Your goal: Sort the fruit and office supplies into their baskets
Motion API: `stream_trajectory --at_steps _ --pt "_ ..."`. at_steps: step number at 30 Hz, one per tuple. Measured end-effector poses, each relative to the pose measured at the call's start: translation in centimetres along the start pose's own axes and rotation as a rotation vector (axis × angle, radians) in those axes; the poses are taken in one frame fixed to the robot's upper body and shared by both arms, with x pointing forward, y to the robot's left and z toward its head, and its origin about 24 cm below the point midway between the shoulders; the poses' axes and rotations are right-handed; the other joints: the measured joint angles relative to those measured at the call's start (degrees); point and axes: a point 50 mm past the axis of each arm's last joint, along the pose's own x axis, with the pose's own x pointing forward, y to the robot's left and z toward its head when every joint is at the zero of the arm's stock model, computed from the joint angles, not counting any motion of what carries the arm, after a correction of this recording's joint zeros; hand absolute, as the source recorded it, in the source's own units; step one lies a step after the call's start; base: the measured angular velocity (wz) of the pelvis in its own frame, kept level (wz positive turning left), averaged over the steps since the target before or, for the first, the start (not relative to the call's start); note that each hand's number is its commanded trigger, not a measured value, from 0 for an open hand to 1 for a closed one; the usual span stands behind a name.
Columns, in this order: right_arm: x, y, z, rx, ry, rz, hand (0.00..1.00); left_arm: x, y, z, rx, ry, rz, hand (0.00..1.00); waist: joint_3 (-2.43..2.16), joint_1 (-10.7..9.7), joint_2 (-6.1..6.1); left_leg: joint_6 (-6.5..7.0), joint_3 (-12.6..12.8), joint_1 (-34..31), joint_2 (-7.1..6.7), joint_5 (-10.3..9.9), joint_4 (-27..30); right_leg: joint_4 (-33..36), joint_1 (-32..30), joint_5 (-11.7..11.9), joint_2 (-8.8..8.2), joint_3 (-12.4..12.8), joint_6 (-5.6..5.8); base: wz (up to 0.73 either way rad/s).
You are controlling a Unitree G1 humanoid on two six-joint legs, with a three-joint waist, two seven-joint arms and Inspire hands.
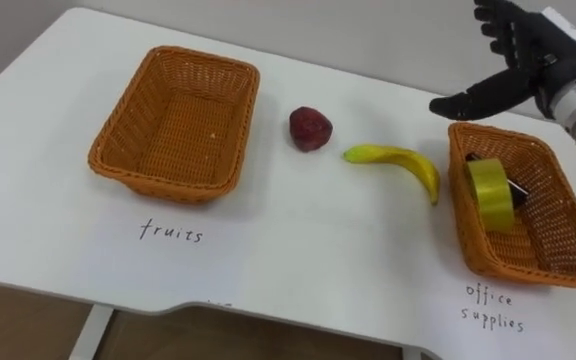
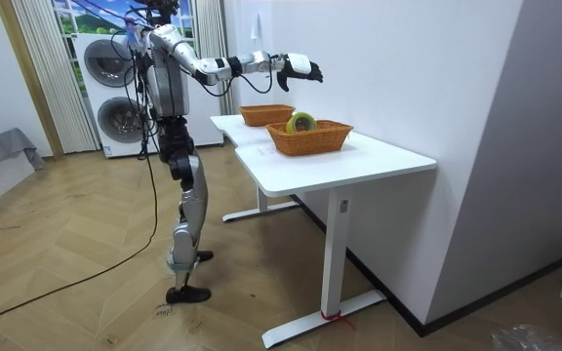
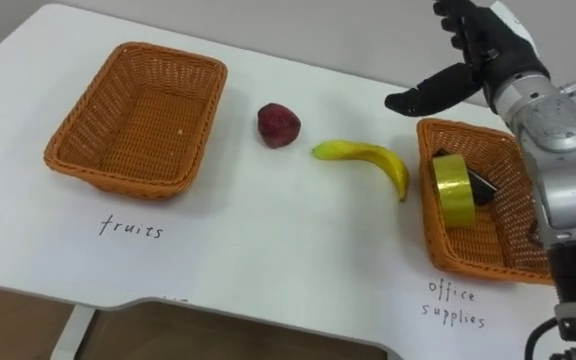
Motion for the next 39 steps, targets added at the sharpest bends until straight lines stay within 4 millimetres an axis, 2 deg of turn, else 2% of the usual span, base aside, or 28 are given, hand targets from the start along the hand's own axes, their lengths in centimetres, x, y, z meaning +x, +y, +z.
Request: stream_trajectory --at_steps 6,14,16,18,19,22,25,34,39 --pt "0.0 0.0 0.0 -0.009 0.002 0.006 0.0 0.0 0.1 -0.4 0.028 0.006 0.002 0.0 -0.09 0.1 -0.64 0.0 -0.4 -0.8 -0.05 0.0 0.5 0.0 -0.4 0.0 0.01 0.0 0.0 0.02" --pt "0.0 0.0 -0.1 -0.042 0.01 0.001 0.0 0.2 0.6 0.2 0.034 -0.003 0.013 0.0 -0.1 0.6 -1.14 -0.02 -0.9 -4.1 -0.14 0.0 1.9 0.1 -2.8 0.0 0.06 -0.5 -0.02 0.03" --pt "0.1 0.1 -0.2 -0.053 0.019 0.007 0.0 0.3 1.0 0.4 0.043 -0.008 0.021 0.0 0.02 0.8 -1.39 -0.06 -0.8 -4.8 -0.14 0.0 2.0 0.1 -3.4 0.0 0.06 -0.5 -0.03 0.0" --pt "0.3 1.0 -1.5 -0.077 0.078 0.044 0.0 0.4 1.5 0.5 0.08 -0.012 0.03 0.0 0.17 1.3 -1.98 -0.09 -0.7 -5.2 -0.08 0.1 2.1 0.1 -3.8 0.0 0.08 -0.5 -0.03 0.0" --pt "0.4 1.3 -2.0 -0.094 0.102 0.059 0.0 0.5 1.7 0.8 0.083 -0.018 0.036 0.0 0.43 1.3 -2.34 -0.1 -0.8 -5.7 -0.08 0.1 2.3 0.1 -4.1 0.0 0.08 -0.6 -0.03 0.04" --pt "0.6 1.8 -2.6 -0.116 0.137 0.081 0.0 0.6 1.8 1.4 0.09 -0.027 0.051 0.0 0.47 1.8 -2.87 -0.09 -0.8 -7.6 -0.06 0.1 3.0 0.1 -5.7 0.2 0.11 -0.7 -0.27 0.01" --pt "0.7 2.5 -2.6 -0.132 0.14 0.11 0.0 0.7 1.7 2.0 0.098 -0.047 0.051 0.0 0.5 1.9 -2.91 -0.09 -0.8 -8.2 -0.06 0.1 3.2 0.1 -6.1 0.2 0.11 -0.7 -0.29 0.0" --pt "0.7 2.5 -2.2 -0.187 0.129 0.107 0.0 0.7 1.7 3.3 0.096 -0.087 0.065 0.0 0.4 3.2 -3.3 -0.08 -0.7 -8.6 -0.04 0.1 2.9 0.1 -7.0 0.2 0.12 0.0 -0.29 0.0" --pt "1.0 2.8 -1.6 -0.2 0.114 0.118 0.0 0.7 1.7 3.2 0.097 -0.083 0.066 0.0 0.43 3.4 -3.62 -0.08 -0.8 -8.6 -0.05 0.1 2.8 0.0 -7.0 0.2 0.15 0.0 -0.28 0.0"
